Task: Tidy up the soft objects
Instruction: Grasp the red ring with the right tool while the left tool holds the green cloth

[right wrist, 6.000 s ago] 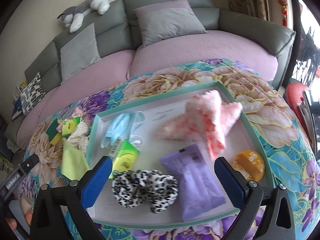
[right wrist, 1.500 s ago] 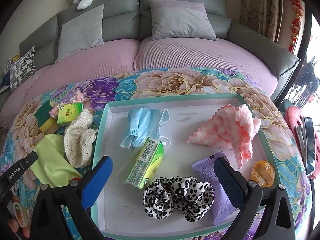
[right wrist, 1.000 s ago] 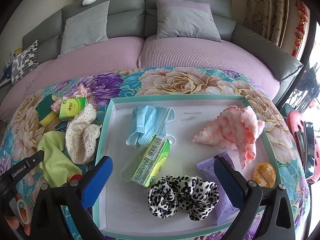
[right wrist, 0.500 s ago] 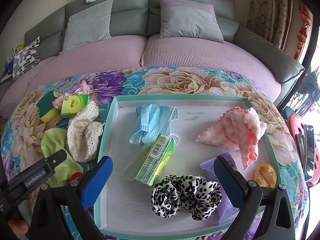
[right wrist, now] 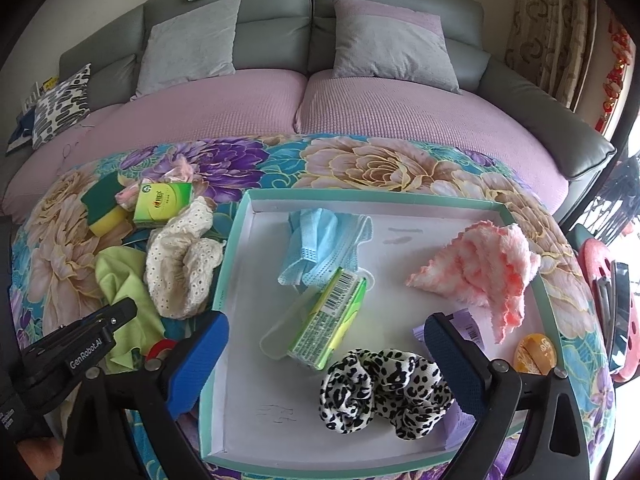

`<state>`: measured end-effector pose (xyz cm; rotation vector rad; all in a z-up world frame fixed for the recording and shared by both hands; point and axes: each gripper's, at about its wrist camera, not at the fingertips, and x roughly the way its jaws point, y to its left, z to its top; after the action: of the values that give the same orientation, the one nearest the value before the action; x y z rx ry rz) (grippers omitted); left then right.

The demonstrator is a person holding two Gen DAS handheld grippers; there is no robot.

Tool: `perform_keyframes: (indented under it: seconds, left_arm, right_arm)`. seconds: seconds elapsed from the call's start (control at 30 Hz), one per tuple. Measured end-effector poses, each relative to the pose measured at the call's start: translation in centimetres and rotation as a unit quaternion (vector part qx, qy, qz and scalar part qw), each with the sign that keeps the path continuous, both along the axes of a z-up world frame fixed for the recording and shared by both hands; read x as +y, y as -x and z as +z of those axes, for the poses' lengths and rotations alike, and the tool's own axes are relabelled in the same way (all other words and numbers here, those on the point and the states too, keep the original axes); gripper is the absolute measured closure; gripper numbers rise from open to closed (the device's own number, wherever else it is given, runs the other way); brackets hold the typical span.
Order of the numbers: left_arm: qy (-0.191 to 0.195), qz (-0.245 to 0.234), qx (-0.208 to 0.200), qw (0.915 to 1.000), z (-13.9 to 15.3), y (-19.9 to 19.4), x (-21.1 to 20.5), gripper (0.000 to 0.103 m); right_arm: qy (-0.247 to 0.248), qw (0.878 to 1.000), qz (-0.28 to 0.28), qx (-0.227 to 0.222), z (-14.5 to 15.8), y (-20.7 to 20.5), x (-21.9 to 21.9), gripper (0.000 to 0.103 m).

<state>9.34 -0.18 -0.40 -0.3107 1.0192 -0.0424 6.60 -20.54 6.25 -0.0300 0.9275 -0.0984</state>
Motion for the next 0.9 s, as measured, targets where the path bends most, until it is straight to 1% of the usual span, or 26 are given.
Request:
perform_keyframes:
  seconds: [0.2,0.4,0.47,0.57,0.6,0.67,0.8,0.87,0.9]
  left_arm:
    - [0.002,0.021,-0.007,0.9998,0.8,0.4,1.2,0.093]
    - [-0.011,0.051,-0.018,0.9985,2.3,1.4,2.9,0.093]
    - [-0.014,0.061,-0.022,0.9978,2.8,1.7,3.6,0.093]
    - [-0.014,0.075,-0.03,0.9966,3.5,2.2,4.5,0.093]
    - [-0.013,0.08,-0.033,0.9962,3.8,2.3,4.8,0.093]
    - [-0.011,0.087,-0.038,0.9954,4.1,2.6,5.2,0.093]
    - [-0.003,0.097,-0.043,0.9943,4.4,2.7,6.0,0.093]
    - [-0.001,0.099,-0.043,0.9942,4.4,2.9,6.2,0.093]
    - [0.0,0.1,-0.043,0.9941,4.5,2.9,6.2,0.093]
  right_arm:
    - [-0.009,1.0,0.026,-0.003,0.4,0.3,1.3,0.005]
    - [-0.047,0.995,0.09,-0.007,0.8,1.0,3.6,0.007]
    - [-0.05,0.993,0.109,-0.003,0.6,1.1,4.4,0.011]
    - [-0.049,0.99,0.134,0.012,-0.2,1.0,5.6,0.015]
    - [-0.05,0.989,0.139,0.017,-0.5,1.0,5.8,0.015]
    - [-0.051,0.987,0.15,0.031,-1.2,0.8,6.3,0.021]
    - [-0.049,0.983,0.171,0.054,-2.6,0.6,7.4,0.024]
    - [-0.047,0.98,0.181,0.061,-3.0,0.6,7.9,0.03]
    - [-0.047,0.979,0.186,0.066,-3.3,0.6,8.1,0.031]
